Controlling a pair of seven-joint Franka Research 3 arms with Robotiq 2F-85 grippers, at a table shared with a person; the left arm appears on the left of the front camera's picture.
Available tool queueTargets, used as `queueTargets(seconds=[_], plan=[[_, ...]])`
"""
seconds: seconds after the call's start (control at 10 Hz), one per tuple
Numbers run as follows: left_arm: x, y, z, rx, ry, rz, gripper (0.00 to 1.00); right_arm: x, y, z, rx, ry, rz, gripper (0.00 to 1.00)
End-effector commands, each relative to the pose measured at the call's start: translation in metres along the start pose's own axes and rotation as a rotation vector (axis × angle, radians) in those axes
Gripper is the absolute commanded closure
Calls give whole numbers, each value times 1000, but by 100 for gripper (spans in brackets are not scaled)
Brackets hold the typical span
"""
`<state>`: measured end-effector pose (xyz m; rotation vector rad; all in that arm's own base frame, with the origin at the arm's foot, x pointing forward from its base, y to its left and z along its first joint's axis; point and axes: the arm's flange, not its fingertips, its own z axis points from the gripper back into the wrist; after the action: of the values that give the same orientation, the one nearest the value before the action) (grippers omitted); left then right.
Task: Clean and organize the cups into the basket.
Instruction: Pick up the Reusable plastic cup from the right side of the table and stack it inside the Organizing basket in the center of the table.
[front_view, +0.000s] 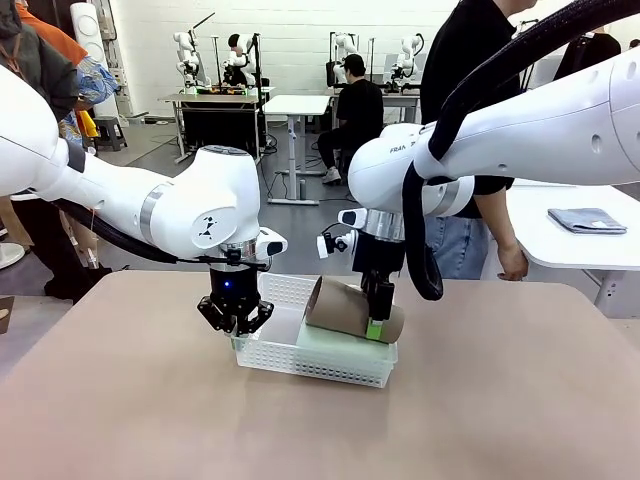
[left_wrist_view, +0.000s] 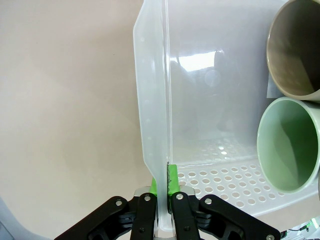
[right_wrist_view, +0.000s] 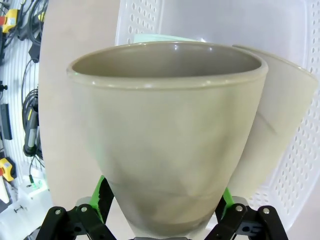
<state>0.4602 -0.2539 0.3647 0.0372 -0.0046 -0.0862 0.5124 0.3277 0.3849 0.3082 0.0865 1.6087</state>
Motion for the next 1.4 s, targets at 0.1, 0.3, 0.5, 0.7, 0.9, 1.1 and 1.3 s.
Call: queueTargets(seconds=[0.1,0.3,0.5,0.7,0.9,1.1,1.3], plan=[[0,0,1,-2,-4,1,95,-16,12,19,-59,-56,5,0],[0,0,1,-2,-4,1,95,-53,23,55,-155,-179,51,0],[0,0,1,-2,-4,1,95,-127,46,99,-159,-461,158,0],[0,0,1,-2,-4,1,95,-207,73,127,-169,-755,272,0],[0,0,1,-2,-4,1,95,-285,97,131,-185,-956,315,0],[0,0,1,-2,-4,1,95,-334,108,117,-174,-999,274,0],[0,0,1,-2,-4,1,95,-366,110,100,-197,-1021,195,0]])
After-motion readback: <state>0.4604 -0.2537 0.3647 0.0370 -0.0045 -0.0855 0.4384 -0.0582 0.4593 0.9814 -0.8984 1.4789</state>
